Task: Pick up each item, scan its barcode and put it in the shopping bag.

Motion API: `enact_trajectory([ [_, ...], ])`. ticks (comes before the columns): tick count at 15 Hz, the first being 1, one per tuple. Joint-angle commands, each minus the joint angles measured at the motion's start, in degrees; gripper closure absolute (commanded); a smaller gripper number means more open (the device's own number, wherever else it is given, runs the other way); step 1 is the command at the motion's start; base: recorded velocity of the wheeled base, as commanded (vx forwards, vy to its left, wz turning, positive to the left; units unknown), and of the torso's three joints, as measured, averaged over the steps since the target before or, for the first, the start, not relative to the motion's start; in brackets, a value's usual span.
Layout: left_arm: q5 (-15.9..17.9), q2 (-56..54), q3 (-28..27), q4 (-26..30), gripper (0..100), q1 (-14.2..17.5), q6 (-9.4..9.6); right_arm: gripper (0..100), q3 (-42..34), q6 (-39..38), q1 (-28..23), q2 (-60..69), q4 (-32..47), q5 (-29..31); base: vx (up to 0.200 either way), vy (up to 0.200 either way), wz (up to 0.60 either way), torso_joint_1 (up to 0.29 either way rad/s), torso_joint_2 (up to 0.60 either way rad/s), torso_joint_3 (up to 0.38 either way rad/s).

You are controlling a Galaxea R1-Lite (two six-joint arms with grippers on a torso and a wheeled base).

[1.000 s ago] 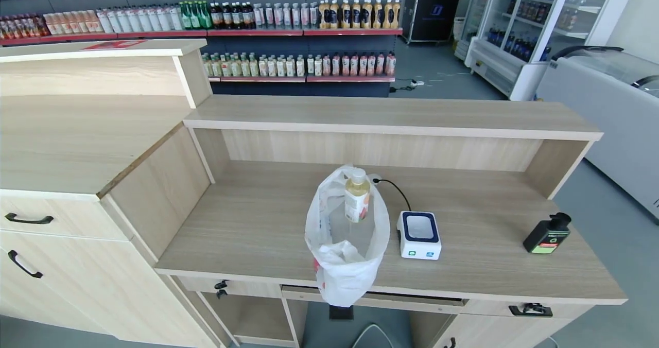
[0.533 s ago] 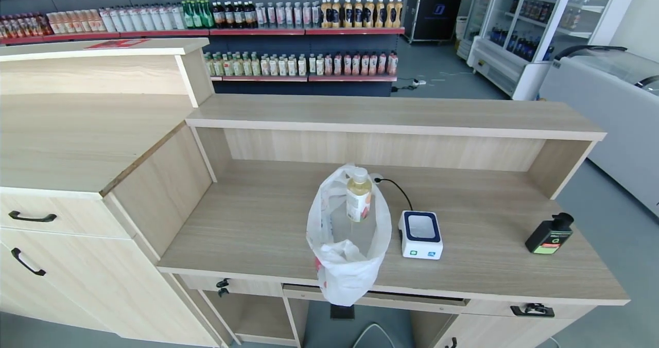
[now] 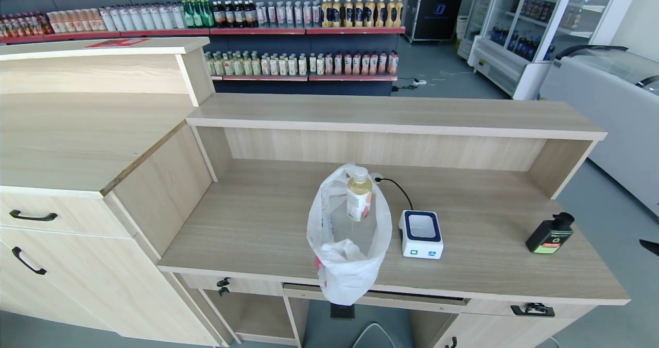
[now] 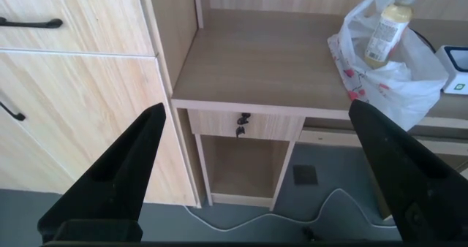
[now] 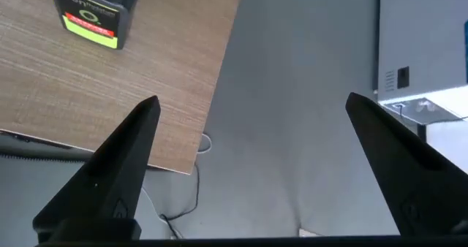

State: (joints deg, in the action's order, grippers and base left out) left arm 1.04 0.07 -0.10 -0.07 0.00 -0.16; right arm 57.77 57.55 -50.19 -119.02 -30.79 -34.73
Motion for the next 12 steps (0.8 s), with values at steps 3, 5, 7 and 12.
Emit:
enact_trajectory([
  [3, 0.0, 0.0, 0.0, 0.0, 0, 0.0, -0.02, 0, 1.8, 4.0, 2.6, -5.2, 0.3, -2.2, 0.000, 0.000, 0.00, 0.000, 0.00, 0.000],
  [5, 0.0, 0.0, 0.0, 0.0, 0, 0.0, -0.02, 0, 1.5, 6.6, 3.7, -6.0, 0.3, -2.3, 0.000, 0.000, 0.00, 0.000, 0.00, 0.000],
  [7, 0.0, 0.0, 0.0, 0.0, 0, 0.0, -0.02, 0, 1.9, 9.2, 4.5, -7.0, 0.3, -2.3, 0.000, 0.000, 0.00, 0.000, 0.00, 0.000],
  [12, 0.0, 0.0, 0.0, 0.0, 0, 0.0, -0.02, 0, 4.4, 9.6, 6.3, -9.4, 0.2, -2.1, 0.000, 0.000, 0.00, 0.000, 0.00, 0.000],
])
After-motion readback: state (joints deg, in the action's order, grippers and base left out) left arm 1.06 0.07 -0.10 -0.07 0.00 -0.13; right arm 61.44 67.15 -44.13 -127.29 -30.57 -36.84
